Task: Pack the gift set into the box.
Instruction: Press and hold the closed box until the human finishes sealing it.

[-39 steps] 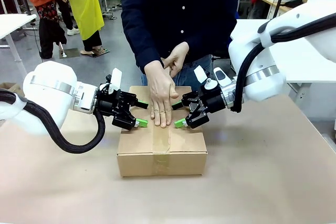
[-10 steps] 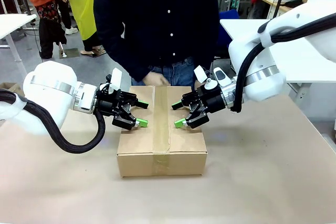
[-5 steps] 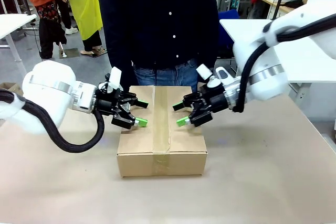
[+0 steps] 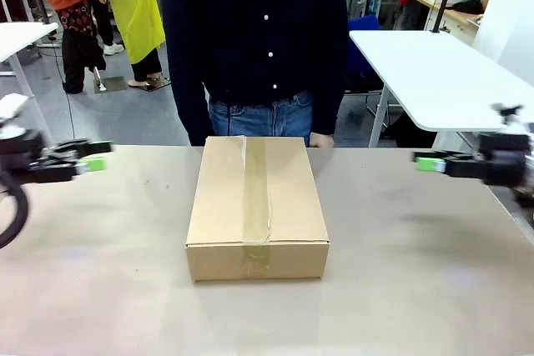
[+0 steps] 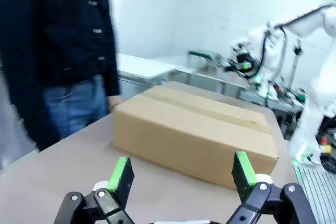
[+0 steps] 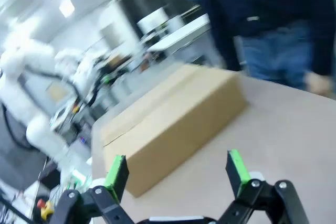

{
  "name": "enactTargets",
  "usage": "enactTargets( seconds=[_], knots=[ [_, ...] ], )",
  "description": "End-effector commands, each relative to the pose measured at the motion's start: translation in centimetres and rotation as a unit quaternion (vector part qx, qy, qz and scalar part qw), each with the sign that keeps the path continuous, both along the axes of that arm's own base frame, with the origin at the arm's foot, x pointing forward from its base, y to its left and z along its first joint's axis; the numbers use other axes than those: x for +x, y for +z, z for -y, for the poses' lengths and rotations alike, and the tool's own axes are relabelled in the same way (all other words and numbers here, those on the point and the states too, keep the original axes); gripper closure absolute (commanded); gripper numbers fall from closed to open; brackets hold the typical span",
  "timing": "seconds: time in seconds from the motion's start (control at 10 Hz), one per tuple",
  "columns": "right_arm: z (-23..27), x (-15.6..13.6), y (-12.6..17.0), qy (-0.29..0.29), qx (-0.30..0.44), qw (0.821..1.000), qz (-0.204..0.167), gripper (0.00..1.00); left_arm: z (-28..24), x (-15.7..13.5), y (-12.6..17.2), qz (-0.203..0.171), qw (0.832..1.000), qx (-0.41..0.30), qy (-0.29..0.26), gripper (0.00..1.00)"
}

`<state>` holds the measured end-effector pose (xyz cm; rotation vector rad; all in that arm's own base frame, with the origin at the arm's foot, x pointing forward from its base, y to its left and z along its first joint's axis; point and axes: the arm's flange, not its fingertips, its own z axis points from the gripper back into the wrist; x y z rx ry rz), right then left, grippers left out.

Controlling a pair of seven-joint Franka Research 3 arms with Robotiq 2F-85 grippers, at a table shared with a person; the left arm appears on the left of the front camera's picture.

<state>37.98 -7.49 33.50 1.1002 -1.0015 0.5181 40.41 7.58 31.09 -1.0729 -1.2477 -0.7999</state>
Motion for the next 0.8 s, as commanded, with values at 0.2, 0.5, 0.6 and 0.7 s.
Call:
enactTargets(
  seconds=[0.2, 0.5, 0.6, 0.7],
  knots=[
    [0.0, 0.0, 0.0, 0.000, 0.000, 1.000, 0.000, 0.00, 0.0, 0.0, 0.0, 0.000, 1.000, 0.000, 0.000, 0.00],
    [0.0, 0.0, 0.0, 0.000, 0.000, 1.000, 0.000, 0.00, 0.0, 0.0, 0.0, 0.000, 1.000, 0.000, 0.000, 0.00],
    [0.0, 0.0, 0.0, 0.000, 0.000, 1.000, 0.000, 0.00, 0.0, 0.0, 0.0, 0.000, 1.000, 0.000, 0.000, 0.00],
    [0.0, 0.0, 0.0, 0.000, 0.000, 1.000, 0.000, 0.00, 0.0, 0.0, 0.0, 0.000, 1.000, 0.000, 0.000, 0.00]
  ],
)
